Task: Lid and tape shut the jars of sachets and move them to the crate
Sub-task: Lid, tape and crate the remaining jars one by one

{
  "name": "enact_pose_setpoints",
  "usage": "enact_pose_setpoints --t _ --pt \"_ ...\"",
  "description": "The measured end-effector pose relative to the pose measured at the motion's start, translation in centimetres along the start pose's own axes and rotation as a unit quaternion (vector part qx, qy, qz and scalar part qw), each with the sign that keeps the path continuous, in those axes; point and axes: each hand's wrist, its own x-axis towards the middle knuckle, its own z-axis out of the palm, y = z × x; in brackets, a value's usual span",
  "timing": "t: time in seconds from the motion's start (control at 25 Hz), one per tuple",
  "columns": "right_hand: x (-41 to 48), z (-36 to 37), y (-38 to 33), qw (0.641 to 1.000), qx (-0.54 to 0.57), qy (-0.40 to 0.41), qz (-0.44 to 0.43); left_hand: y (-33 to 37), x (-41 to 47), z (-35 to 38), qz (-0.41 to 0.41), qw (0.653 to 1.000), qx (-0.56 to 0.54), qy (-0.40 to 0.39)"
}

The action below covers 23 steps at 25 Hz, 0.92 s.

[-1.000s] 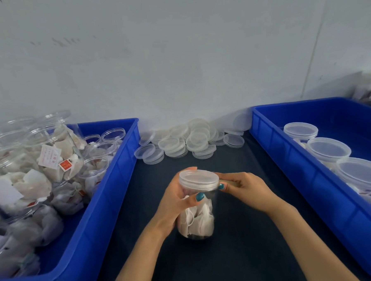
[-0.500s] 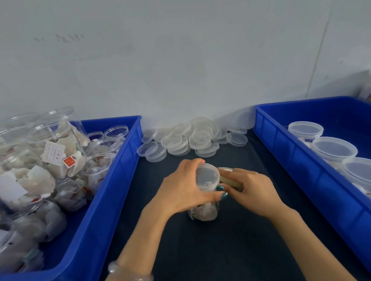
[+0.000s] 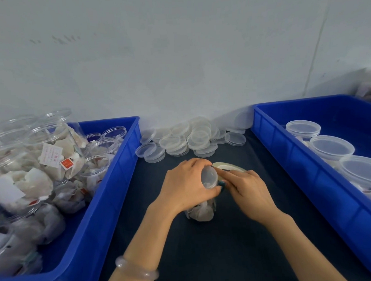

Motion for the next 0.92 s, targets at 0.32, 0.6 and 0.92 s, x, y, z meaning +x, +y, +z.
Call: enact_pose_setpoints --t 0.32,0.6,0.92 --pt "0.1 -0.1 1.0 0.996 -0.054 -0.010 -0.065 -0.5 0.0 -0.3 0.047 0.999 -0.024 -0.010" --pt "0.2 0.2 1.1 0.981 -0.162 0.076 -0.080 -0.4 0.4 -0.2 0.065 0.997 -0.039 0.008" --pt "1.6 0.9 0.9 0.983 -0.177 0.049 -0.010 0.3 0.8 0.6 0.025 0.999 0.000 0.044"
